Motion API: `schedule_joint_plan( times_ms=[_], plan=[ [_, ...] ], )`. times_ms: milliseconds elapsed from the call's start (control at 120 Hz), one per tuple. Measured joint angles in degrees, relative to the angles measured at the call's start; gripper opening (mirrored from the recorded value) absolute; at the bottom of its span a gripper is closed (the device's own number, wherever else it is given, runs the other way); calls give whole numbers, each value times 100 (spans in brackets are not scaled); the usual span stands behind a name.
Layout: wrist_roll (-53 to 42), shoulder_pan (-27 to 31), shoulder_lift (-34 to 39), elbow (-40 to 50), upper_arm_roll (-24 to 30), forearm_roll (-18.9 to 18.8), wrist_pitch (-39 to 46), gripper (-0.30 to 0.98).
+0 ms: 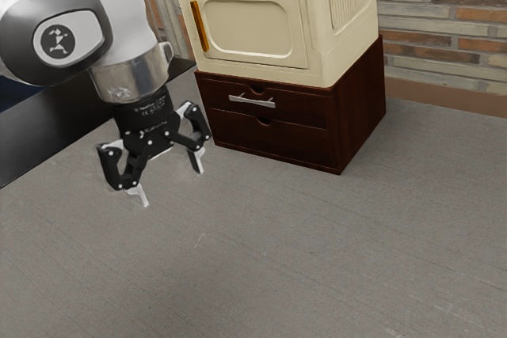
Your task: Pull the drawer handle with one arm to open the drawer
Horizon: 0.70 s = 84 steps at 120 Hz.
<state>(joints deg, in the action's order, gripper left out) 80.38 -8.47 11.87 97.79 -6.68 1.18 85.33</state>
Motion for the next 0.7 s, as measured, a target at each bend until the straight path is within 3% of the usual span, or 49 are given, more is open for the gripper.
schedule_joint_plan(
  times_ms=[158,275,508,700],
  plan=[
    [-1,54,-27,253,-1,42,546,69],
    [15,423,-98,303,-9,95,897,69],
    [15,922,-1341,-496,-16,133,1734,69],
    [-10,1010,-1839,-957,-18,138,2377,69]
  ],
)
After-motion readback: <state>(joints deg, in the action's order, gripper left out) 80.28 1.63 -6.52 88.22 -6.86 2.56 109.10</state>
